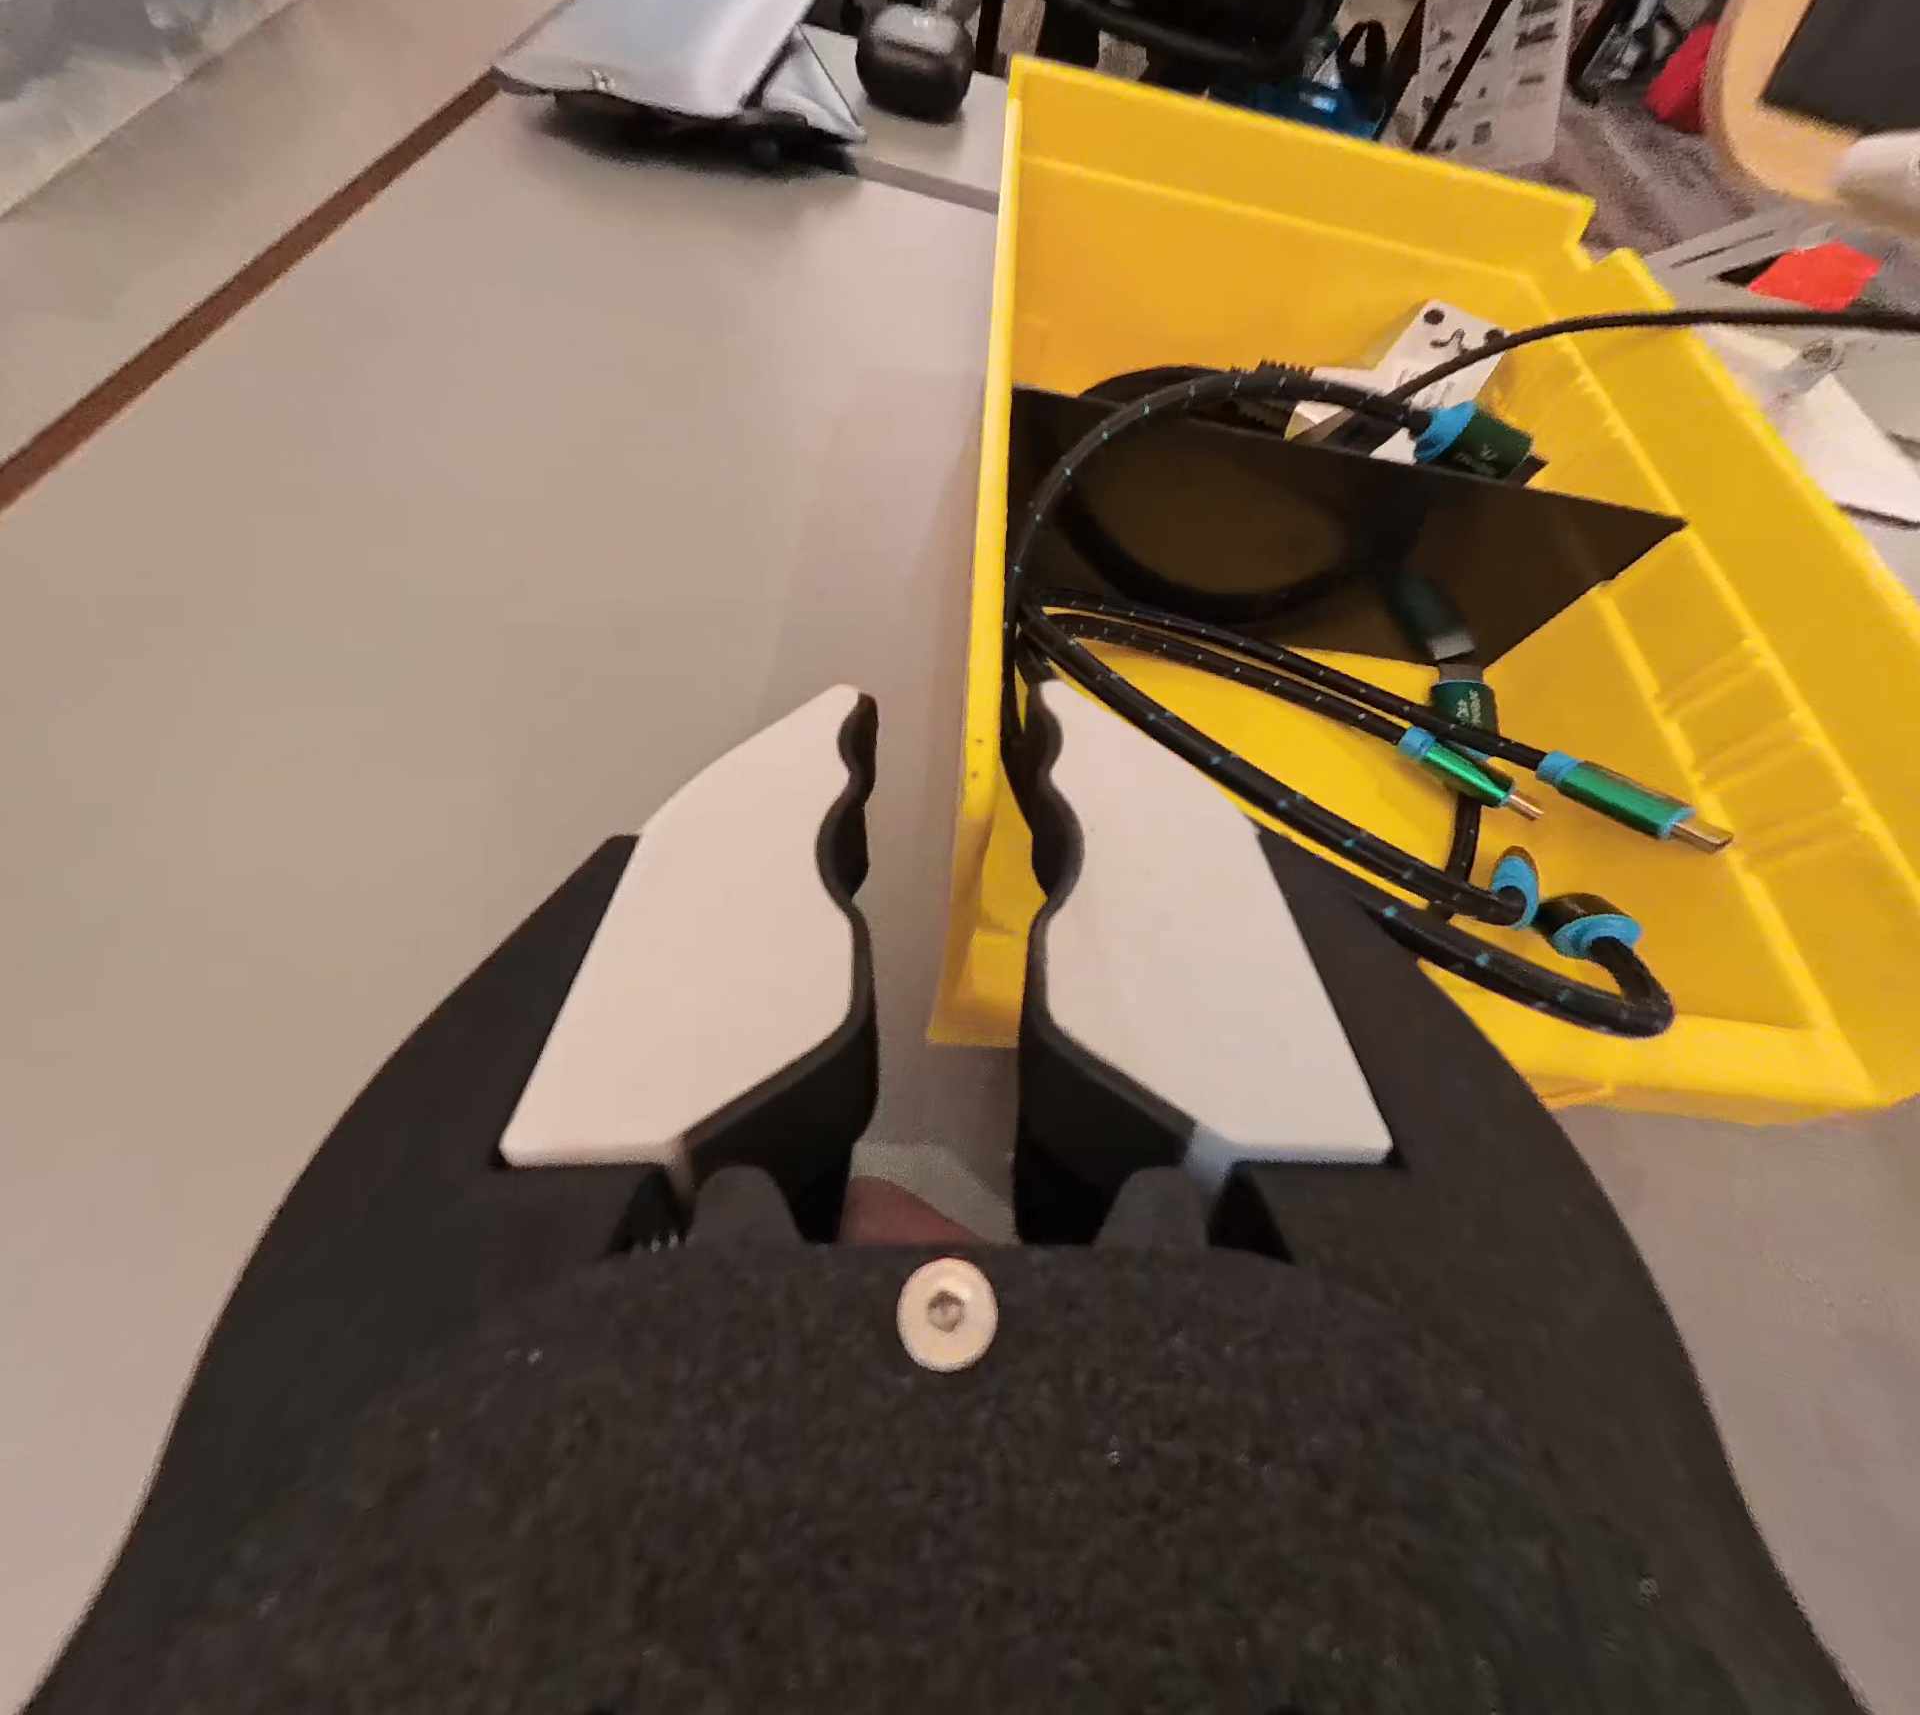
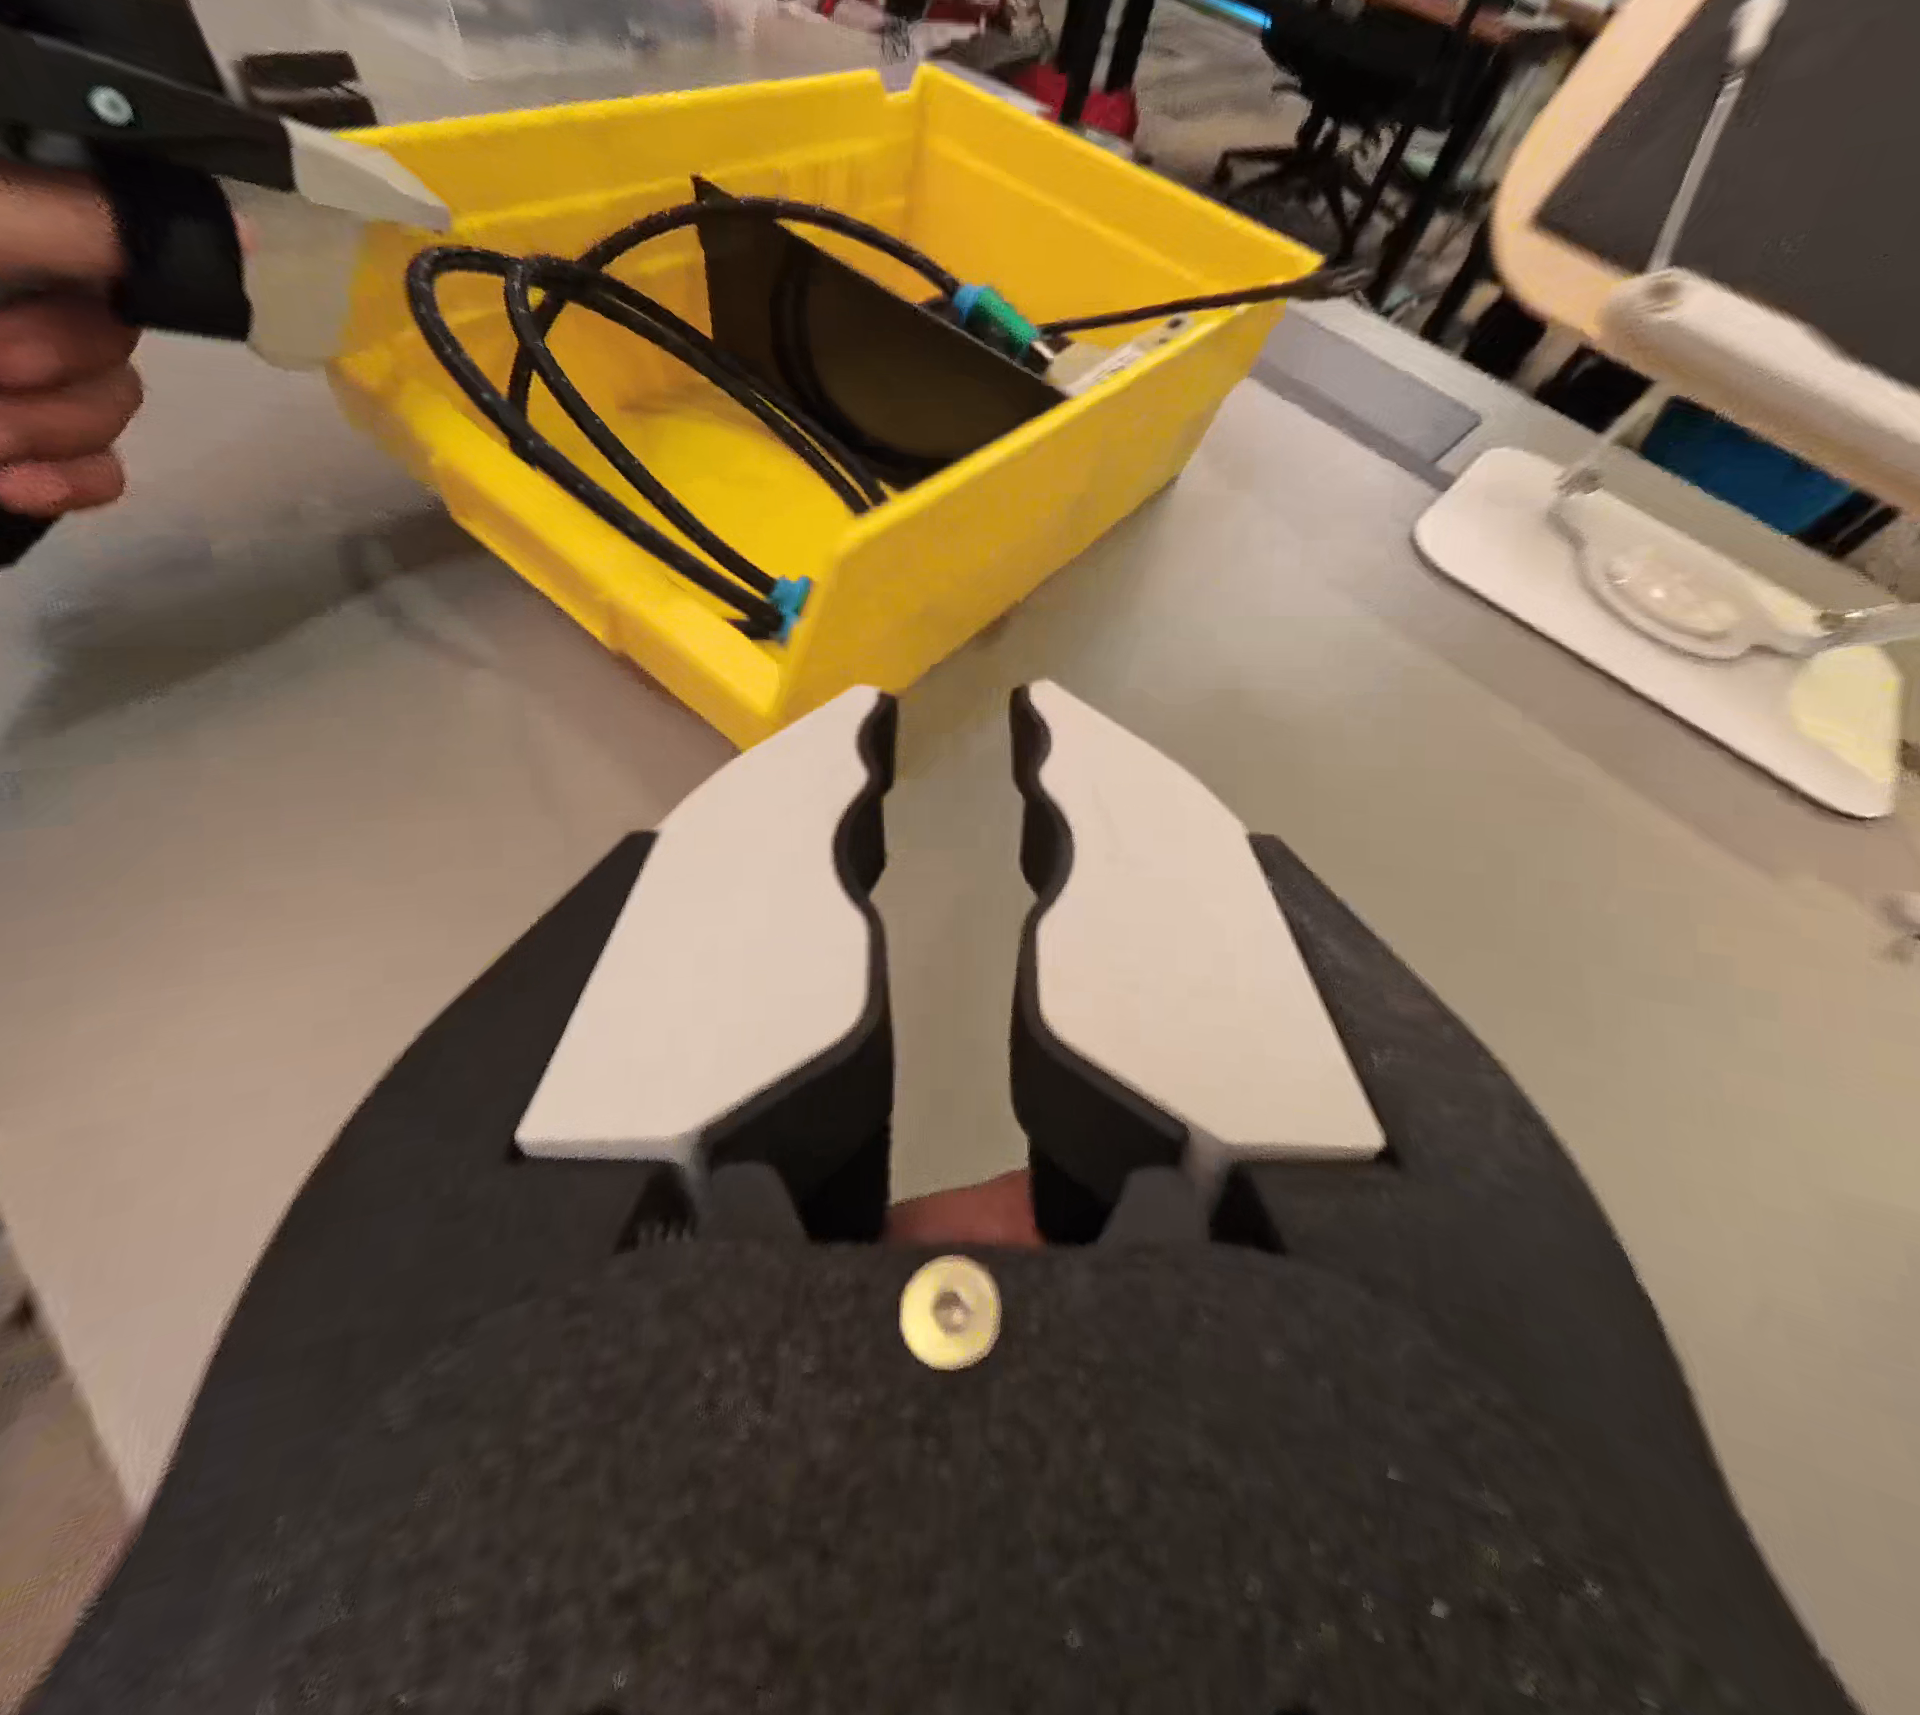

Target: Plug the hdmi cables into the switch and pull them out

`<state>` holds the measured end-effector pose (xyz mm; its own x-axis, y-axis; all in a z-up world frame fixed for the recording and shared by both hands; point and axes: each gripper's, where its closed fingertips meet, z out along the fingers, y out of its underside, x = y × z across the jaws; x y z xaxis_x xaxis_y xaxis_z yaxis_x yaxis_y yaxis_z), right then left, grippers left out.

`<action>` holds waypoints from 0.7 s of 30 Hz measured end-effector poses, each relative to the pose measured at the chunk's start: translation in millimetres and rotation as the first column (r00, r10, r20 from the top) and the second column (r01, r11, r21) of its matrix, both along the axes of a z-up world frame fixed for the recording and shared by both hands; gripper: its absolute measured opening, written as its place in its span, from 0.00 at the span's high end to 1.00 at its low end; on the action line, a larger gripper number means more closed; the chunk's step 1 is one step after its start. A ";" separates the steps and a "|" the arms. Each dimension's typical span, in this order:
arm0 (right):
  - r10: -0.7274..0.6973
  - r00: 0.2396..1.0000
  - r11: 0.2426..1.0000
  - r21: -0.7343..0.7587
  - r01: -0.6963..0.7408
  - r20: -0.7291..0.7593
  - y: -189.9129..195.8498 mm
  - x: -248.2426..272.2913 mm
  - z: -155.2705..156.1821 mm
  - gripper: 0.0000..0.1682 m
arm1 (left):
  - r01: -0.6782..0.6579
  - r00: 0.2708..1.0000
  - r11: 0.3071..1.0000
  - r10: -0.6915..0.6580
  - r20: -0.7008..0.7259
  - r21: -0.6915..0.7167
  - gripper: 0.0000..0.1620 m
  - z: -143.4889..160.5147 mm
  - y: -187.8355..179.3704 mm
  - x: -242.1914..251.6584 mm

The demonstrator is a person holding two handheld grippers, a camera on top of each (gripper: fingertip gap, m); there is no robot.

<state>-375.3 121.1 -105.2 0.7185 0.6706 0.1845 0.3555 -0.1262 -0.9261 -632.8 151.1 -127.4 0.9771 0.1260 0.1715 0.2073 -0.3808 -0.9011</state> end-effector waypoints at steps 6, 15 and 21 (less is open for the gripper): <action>0.021 0.999 0.996 -0.092 -0.024 -0.028 -25.9 138.5 -7.4 0.81 | -0.100 0.992 0.989 0.107 -0.066 0.108 0.84 26.6 -21.0 -6.9; -0.462 0.776 0.885 -0.171 0.432 -0.429 -27.6 389.8 1.8 0.81 | -0.009 0.989 0.984 0.035 -0.142 0.179 0.84 31.8 -55.7 83.7; -0.628 0.695 0.776 -0.212 0.594 -0.350 -0.5 463.3 -13.7 0.81 | 0.199 0.941 0.968 -0.147 -0.304 0.150 0.82 24.8 -49.8 133.9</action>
